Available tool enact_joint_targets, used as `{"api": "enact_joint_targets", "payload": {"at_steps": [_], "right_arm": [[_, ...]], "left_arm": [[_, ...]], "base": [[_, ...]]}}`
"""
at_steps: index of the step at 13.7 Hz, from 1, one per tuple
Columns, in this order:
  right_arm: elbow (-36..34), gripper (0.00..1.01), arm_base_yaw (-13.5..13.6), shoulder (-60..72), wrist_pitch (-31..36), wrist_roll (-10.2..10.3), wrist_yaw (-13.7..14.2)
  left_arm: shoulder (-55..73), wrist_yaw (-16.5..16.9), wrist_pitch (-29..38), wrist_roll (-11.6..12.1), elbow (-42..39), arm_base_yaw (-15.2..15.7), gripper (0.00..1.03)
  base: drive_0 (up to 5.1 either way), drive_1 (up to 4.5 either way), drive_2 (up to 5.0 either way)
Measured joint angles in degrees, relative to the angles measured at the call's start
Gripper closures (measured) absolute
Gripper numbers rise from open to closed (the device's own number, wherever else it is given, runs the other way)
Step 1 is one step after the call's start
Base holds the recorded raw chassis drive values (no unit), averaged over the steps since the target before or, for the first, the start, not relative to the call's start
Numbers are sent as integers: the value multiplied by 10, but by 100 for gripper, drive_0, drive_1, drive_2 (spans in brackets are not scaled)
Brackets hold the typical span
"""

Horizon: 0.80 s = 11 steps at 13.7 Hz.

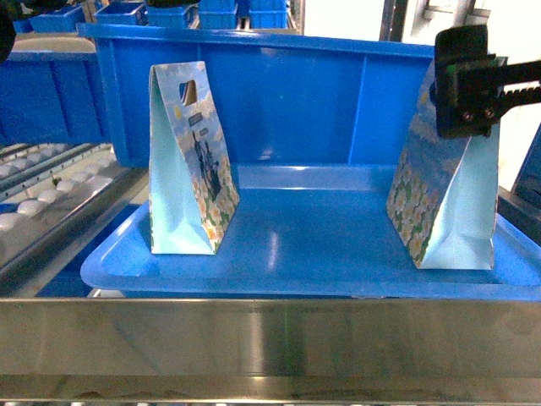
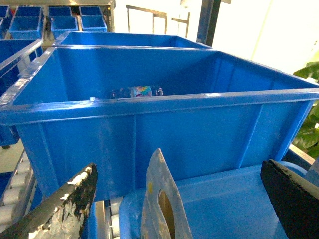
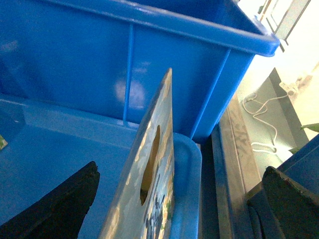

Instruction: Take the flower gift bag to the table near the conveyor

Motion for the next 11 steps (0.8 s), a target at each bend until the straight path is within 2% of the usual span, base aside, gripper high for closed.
{"api": "enact_joint_targets", "payload": {"at_steps": [7, 8, 11], "right_arm": [[18, 3, -6, 33, -9, 1, -7], [19, 6, -7, 34, -7, 0, 0], [19, 41, 1, 34, -12, 0, 5]], "left_arm": [[0, 0, 0, 0, 0, 0, 5], [0, 0, 0, 0, 0, 0, 5], [0, 0, 0, 0, 0, 0, 5]], "base": [[0, 0, 0], [0, 0, 0], [0, 0, 0]]}}
